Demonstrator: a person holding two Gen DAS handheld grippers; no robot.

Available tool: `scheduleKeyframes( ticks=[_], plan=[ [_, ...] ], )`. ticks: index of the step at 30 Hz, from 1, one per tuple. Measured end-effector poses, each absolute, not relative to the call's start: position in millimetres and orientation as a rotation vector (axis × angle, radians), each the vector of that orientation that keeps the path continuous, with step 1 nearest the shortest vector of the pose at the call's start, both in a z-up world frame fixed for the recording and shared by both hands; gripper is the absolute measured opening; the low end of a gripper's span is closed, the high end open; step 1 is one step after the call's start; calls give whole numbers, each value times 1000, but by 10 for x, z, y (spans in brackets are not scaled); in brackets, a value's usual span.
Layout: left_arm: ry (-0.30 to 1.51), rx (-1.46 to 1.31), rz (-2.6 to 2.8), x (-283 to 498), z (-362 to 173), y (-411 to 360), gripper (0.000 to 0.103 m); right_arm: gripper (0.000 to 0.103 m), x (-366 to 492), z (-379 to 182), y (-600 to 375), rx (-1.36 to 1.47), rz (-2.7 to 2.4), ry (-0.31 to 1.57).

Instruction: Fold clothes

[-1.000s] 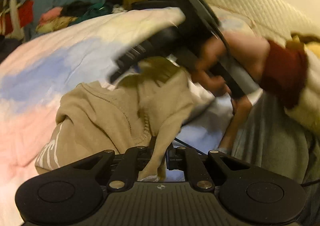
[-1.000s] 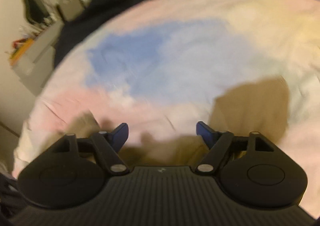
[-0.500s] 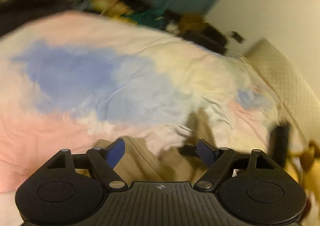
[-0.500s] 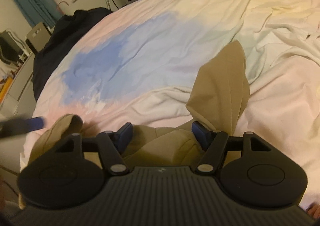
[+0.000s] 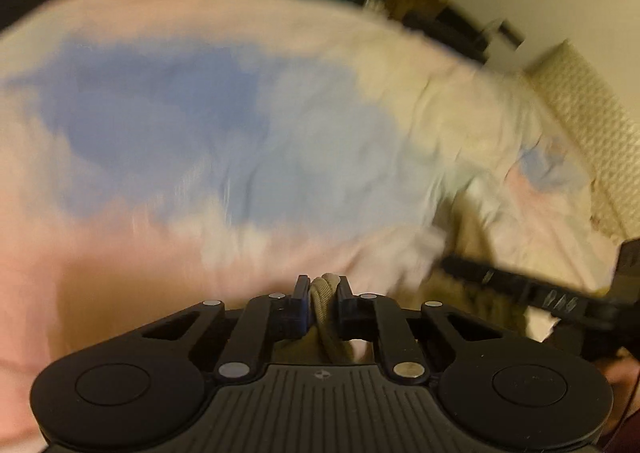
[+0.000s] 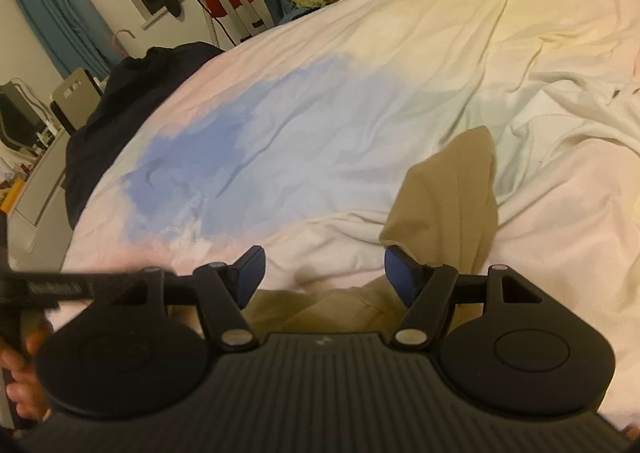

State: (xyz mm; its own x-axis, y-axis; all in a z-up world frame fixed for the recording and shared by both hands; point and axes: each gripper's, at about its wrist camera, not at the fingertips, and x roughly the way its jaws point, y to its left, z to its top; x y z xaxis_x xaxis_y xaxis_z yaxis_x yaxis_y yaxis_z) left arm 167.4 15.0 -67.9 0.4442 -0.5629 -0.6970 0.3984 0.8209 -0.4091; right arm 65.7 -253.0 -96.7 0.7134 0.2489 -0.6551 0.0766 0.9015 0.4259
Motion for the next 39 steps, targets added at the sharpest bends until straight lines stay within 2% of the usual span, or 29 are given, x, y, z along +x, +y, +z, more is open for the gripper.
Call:
scheduleKeyframes(
  ticks=[10, 13, 17, 22, 24, 30, 34, 39],
  plan=[
    [549, -307, -610, 1821, 632, 404, 11, 70, 659, -686, -2570, 475, 132, 539],
    [432, -320, -621, 1800, 1056, 375, 11, 71, 700, -682, -2488, 469, 217, 537],
    [350, -258, -611, 1857, 1540, 158, 11, 71, 735, -677, -2243, 464, 416, 535],
    [291, -158, -571, 1940, 2122, -121, 11, 71, 444, -445, -1917, 352, 503, 324],
    [258, -146, -589, 1928, 2253, -194, 11, 71, 361, -408, -1840, 349, 565, 294],
    [288, -155, -633, 1671, 1770, -296, 12, 71, 147, -356, -1619, 293, 742, 265],
    [336, -288, -675, 1372, 1162, 23, 12, 71, 58, -342, -1578, 215, 864, 286],
    [335, -444, -703, 1126, 653, 508, 12, 71, -46, -209, -1826, 191, 881, 199]
  ],
)
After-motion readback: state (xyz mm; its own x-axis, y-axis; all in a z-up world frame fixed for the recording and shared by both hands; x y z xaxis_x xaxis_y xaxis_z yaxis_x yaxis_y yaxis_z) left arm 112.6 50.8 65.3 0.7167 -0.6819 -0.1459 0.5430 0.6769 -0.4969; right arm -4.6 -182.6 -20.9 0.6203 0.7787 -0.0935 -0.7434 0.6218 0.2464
